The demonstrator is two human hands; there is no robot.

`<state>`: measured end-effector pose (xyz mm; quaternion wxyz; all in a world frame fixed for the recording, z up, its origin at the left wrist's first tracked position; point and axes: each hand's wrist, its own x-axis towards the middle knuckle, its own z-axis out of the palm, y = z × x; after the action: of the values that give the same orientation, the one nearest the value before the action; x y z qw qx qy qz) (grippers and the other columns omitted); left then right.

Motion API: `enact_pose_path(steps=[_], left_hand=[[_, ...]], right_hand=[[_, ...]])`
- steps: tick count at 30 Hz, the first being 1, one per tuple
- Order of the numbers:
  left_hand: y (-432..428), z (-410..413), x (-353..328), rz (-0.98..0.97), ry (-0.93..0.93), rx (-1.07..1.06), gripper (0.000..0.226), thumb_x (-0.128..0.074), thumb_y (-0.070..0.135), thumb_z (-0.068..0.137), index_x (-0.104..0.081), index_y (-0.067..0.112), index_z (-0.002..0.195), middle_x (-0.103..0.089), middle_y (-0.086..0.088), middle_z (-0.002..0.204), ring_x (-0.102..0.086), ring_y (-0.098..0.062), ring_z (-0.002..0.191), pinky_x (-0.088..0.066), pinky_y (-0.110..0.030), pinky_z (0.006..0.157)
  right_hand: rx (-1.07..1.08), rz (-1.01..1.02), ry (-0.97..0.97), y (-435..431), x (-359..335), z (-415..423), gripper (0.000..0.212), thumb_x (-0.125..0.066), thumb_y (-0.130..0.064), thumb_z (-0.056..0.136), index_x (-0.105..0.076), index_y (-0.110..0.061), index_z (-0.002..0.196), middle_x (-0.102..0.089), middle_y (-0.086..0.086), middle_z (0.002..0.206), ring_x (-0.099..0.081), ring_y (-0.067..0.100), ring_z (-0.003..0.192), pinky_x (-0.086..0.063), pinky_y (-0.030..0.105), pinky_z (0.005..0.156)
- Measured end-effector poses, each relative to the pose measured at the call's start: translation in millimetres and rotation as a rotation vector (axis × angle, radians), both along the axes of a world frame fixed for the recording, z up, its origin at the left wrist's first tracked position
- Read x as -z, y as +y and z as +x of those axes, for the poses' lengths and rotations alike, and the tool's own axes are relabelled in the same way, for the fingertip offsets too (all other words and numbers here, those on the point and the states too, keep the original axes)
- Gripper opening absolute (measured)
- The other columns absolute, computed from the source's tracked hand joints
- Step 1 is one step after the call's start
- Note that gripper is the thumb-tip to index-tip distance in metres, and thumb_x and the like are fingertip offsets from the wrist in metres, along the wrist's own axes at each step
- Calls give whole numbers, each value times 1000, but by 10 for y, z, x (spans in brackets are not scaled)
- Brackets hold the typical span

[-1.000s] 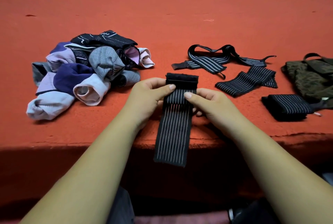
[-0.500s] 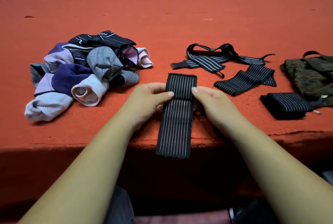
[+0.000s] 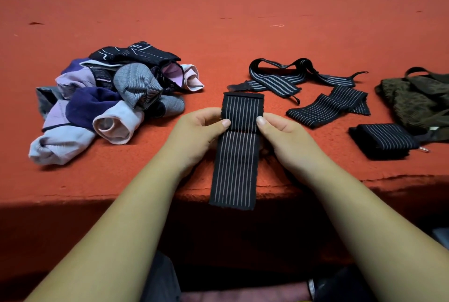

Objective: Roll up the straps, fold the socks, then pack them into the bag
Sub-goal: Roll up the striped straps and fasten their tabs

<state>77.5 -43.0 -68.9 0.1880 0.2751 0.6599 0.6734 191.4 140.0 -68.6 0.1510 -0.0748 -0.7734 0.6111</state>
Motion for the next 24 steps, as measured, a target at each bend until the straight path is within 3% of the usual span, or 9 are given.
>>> enact_pose_path(steps=[4, 7, 9, 12, 15, 18, 21, 24], left_hand=[[26, -38, 4, 90, -142, -1, 31, -58, -7, 101, -68, 1, 129, -74, -19, 121, -68, -34, 106, -61, -40, 92], [22, -86, 10, 100, -282, -3, 28, -57, -2, 102, -72, 3, 124, -63, -21, 112, -51, -33, 105, -63, -33, 88], [8, -92, -15, 72, -337, -28, 26, -56, 6, 105, -72, 0, 124, -72, -17, 112, -62, -29, 104, -63, -31, 85], [-8, -56, -60, 48, -386, 4, 34, -55, 22, 109, -68, -4, 126, -78, -14, 103, -76, -23, 91, -63, -33, 81], [-23, -30, -37, -19, -331, 54, 31, -67, 18, 103, -68, -3, 125, -79, -13, 106, -76, -23, 96, -62, -33, 85], [-15, -18, 9, -40, -259, 46, 22, -71, 4, 96, -72, 1, 118, -78, -14, 111, -75, -22, 102, -61, -35, 92], [-1, -15, -21, 50, -251, 11, 18, -70, 2, 97, -72, 3, 115, -78, -16, 112, -75, -23, 103, -61, -37, 93], [4, -5, -65, 114, -239, -31, 21, -69, 6, 98, -72, 4, 119, -78, -16, 116, -76, -23, 101, -62, -38, 91]], right_hand=[[-28, -109, 9, 40, 7, -36, 32, -53, -17, 110, -71, -33, 133, -73, -1, 90, -59, 14, 75, -46, 32, 66], [-24, -239, -3, 76, 17, -72, 38, -49, -5, 105, -76, -23, 126, -73, -1, 85, -58, 18, 73, -43, 35, 68], [-28, -299, -16, 109, 17, -76, 41, -48, 0, 99, -81, -16, 118, -78, 6, 92, -60, 18, 77, -46, 35, 74], [-51, -275, -50, 119, 40, -68, 43, -51, -9, 88, -84, -20, 114, -76, 27, 115, -62, 34, 95, -47, 48, 93], [-31, -238, -43, 79, 34, -47, 40, -52, -5, 95, -84, -20, 112, -74, 30, 116, -60, 32, 95, -45, 47, 92], [-40, -182, -7, 61, -25, -6, 40, -56, -6, 101, -80, -30, 122, -75, 11, 99, -58, 23, 87, -49, 42, 84], [-58, -38, -31, 86, -33, -9, 37, -66, -18, 102, -70, -37, 134, -67, -5, 93, -60, 8, 77, -51, 35, 77], [-94, 67, -105, 78, -6, -30, 16, -67, -27, 103, -76, -24, 116, -69, -10, 83, -60, 5, 71, -46, 33, 75]])
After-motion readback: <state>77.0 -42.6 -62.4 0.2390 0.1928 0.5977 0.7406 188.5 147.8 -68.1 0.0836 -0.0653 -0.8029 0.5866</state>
